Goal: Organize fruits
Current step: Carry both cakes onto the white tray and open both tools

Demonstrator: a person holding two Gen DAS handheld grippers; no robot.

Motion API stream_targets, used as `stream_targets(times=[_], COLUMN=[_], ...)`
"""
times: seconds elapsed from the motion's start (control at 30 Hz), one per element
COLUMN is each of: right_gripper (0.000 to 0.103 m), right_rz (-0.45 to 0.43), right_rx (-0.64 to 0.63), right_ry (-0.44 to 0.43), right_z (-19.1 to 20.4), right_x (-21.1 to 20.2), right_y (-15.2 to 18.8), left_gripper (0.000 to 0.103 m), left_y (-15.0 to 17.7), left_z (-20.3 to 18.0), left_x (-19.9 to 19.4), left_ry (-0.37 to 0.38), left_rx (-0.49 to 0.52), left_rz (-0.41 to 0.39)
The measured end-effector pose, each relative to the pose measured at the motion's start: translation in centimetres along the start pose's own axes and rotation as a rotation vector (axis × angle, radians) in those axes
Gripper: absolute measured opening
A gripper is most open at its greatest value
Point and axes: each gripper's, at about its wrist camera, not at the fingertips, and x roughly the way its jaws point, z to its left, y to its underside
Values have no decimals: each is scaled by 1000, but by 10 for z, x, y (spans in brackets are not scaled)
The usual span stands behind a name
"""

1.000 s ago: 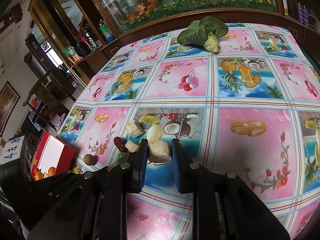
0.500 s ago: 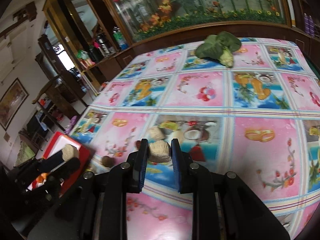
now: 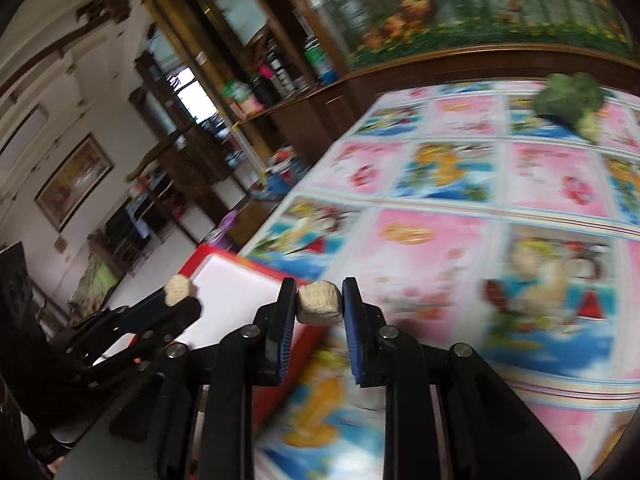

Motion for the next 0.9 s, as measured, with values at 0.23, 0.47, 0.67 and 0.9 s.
stream_targets(times=[0.23, 0.47, 0.67, 0.9], right_gripper=[25, 26, 26, 26], right_rz=[82, 189, 253, 314], right_rx=[-33, -88, -160, -178], right_ry=[-34, 7, 47, 72], right_z=[43, 67, 81, 81], right_x=[49, 92, 111, 123], right_y=[-3, 5, 10, 12], left_gripper=[28, 28, 28, 29], left_y=[7, 9, 9, 6], left_z=[56, 92, 97, 99], left_x=[29, 61, 77, 92], left_ry=[-66, -102, -98, -112], left_rx=[-37, -35, -10, 35], left_rz=[81, 178, 240, 311])
